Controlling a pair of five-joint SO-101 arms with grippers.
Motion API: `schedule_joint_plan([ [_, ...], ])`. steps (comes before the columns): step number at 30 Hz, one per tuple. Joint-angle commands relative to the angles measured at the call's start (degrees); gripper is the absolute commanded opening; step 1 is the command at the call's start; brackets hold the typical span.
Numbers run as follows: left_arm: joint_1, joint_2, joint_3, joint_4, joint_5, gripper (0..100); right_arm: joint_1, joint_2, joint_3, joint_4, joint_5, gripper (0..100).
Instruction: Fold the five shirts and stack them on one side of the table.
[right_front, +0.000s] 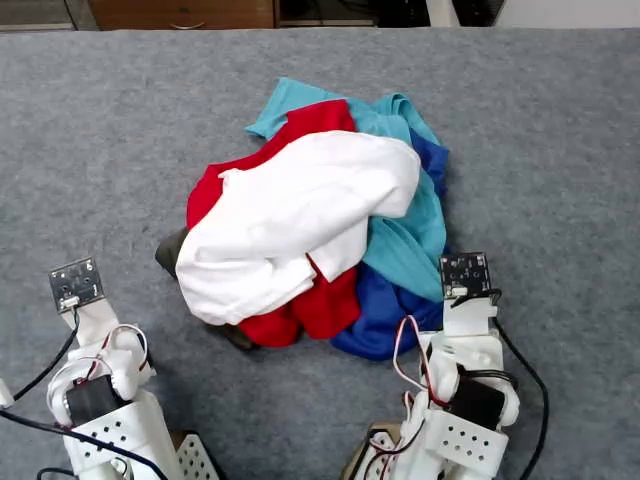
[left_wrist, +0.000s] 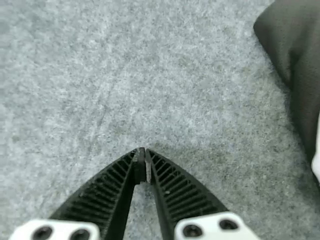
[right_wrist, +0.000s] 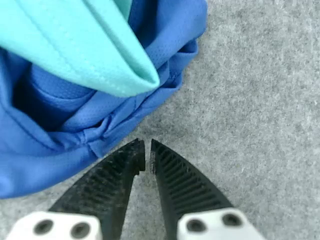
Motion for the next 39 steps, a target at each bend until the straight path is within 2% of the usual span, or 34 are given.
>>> schedule_joint_plan([
  [1, -0.18, -0.75, -4.84, 0.35, 3.16, 2, 1.1, -6.46, 0.04, 0.26, -0.26, 4.1],
  [11, 0.09, -0.75, -5.19, 0.0, 4.75, 2, 1.1, -6.46, 0.04, 0.26, -0.26, 4.1],
  [20, 6.59, -0.75, -12.66, 0.09, 14.15, 2, 1.1, -6.46, 0.04, 0.26, -0.26, 4.1],
  [29, 13.63, 0.22, -23.12, 2.9, 14.77, 2, 1.1, -6.46, 0.04, 0.26, -0.26, 4.1],
  [33, 17.85, 8.22, -31.12, 6.15, 17.05, 2, 1.1, -6.46, 0.04, 0.26, -0.26, 4.1],
  [39, 22.77, 31.52, -49.67, 13.71, 20.13, 2, 1.1, -6.46, 0.04, 0.26, -0.26, 4.1],
])
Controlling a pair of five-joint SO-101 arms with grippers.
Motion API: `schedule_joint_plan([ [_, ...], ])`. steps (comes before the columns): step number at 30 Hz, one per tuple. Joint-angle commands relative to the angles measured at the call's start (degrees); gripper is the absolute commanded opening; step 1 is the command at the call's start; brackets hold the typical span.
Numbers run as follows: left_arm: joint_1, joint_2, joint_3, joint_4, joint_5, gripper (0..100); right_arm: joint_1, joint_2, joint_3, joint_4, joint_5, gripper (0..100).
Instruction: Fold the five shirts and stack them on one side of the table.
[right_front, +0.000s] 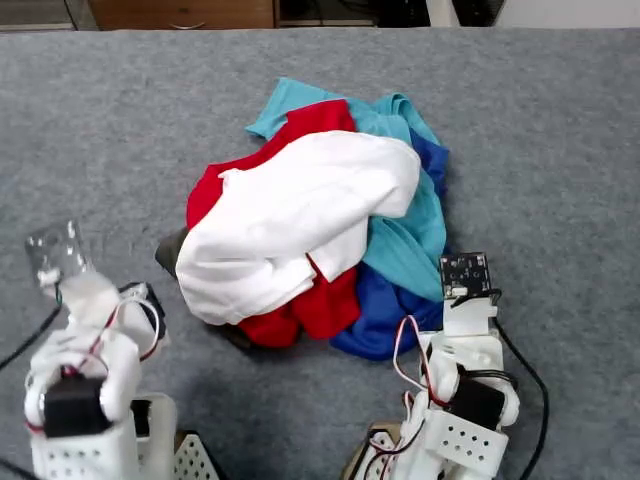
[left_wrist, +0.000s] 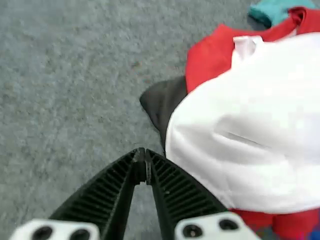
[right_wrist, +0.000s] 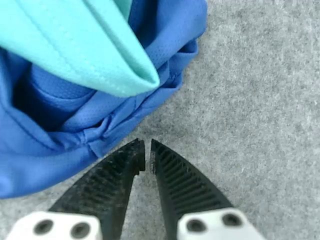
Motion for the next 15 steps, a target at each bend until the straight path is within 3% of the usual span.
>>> schedule_joint_plan([
  [1, 3.52, 14.55, -14.59, 6.07, 1.05, 2, 1.1, -6.46, 0.04, 0.26, -0.26, 4.1],
  [8, 5.54, 35.3, -32.35, 15.91, 0.0, 2, 1.1, -6.46, 0.04, 0.26, -0.26, 4.1],
  [15, 10.2, 48.31, -40.26, 16.35, -20.92, 2, 1.1, -6.46, 0.04, 0.26, -0.26, 4.1],
])
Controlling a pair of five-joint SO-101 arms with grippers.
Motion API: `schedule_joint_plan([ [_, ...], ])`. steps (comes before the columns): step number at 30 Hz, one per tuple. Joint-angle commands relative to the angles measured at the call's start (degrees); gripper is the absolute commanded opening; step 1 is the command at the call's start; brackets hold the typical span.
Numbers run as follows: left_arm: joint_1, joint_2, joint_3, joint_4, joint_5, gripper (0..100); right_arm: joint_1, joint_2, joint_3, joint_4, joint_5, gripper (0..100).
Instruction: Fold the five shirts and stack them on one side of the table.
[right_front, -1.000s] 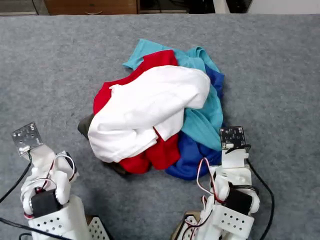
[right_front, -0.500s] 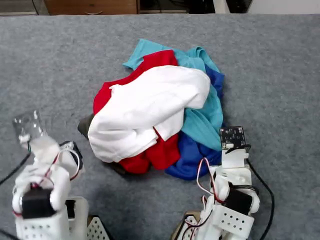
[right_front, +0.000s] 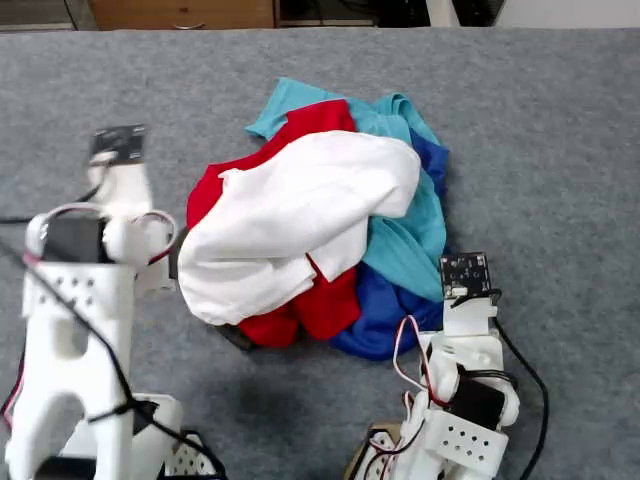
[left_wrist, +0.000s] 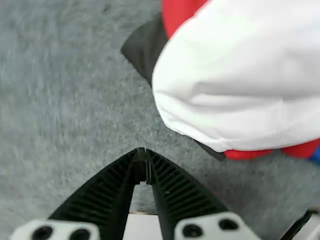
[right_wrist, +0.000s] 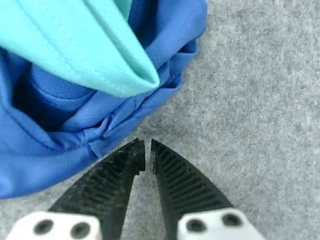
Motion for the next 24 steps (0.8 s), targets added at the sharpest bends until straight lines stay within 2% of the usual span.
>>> schedule_joint_plan([
  [1, 4.48, 4.7, -4.66, 0.53, -8.62, 2, 1.1, -6.46, 0.04, 0.26, -0.26, 4.1],
  [4, 9.49, 7.78, -6.77, 0.53, -13.01, 7, 1.1, -6.46, 0.04, 0.26, -0.26, 4.1],
  [8, 12.13, 10.77, -10.55, 0.09, -14.15, 27, 1.1, -6.46, 0.04, 0.26, -0.26, 4.1],
  [10, 12.48, 12.62, -13.54, 0.09, -14.33, 33, 1.1, -6.46, 0.04, 0.26, -0.26, 4.1],
  [16, 14.33, 22.46, -22.33, 0.35, -19.08, 32, 1.1, -6.46, 0.04, 0.26, -0.26, 4.1],
  [24, 14.42, 34.15, -33.67, 0.53, -19.34, 32, 1.1, -6.46, 0.04, 0.26, -0.26, 4.1],
])
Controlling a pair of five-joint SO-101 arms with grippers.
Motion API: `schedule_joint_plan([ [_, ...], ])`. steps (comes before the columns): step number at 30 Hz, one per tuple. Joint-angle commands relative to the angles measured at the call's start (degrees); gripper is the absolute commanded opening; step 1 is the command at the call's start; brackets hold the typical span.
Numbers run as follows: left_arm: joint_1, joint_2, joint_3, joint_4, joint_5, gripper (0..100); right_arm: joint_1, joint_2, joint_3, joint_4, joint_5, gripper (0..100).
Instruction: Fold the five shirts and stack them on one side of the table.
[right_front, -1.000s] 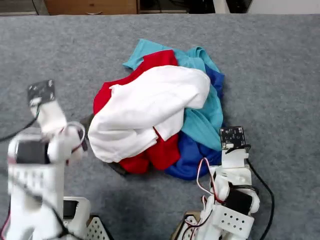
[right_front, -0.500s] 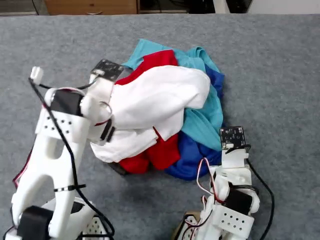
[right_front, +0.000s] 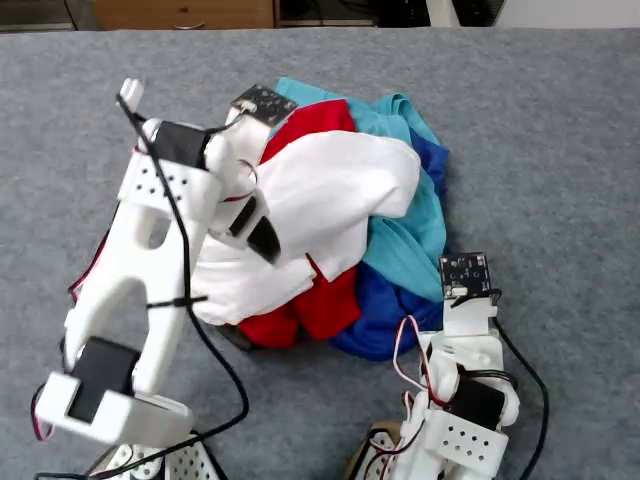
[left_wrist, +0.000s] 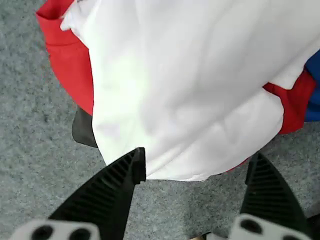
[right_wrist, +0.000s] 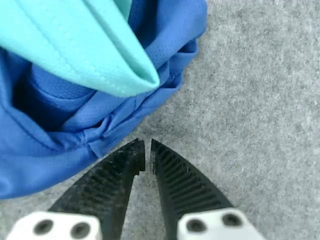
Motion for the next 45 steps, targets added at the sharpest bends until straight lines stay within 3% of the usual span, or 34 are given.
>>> schedule_joint_plan([
  [1, 0.7, 1.8, -5.27, 0.35, -0.62, 32, 1.1, -6.46, 0.04, 0.26, -0.26, 4.1],
  [19, 1.85, 2.51, -5.89, 3.08, -1.41, 33, 1.1, -6.46, 0.04, 0.26, -0.26, 4.1],
  [26, 4.66, 9.71, -2.29, -4.31, -7.12, 33, 1.1, -6.46, 0.04, 0.26, -0.26, 4.1],
  [33, 5.01, 24.31, -5.19, -8.97, -7.91, 32, 1.1, -6.46, 0.04, 0.26, -0.26, 4.1],
  [41, 7.47, 31.34, -7.03, -7.3, -8.0, 3, 1.1, -6.46, 0.04, 0.26, -0.26, 4.1],
  [45, 7.91, 31.25, -11.69, -2.81, -7.56, 1, 1.1, -6.46, 0.04, 0.26, -0.26, 4.1],
])
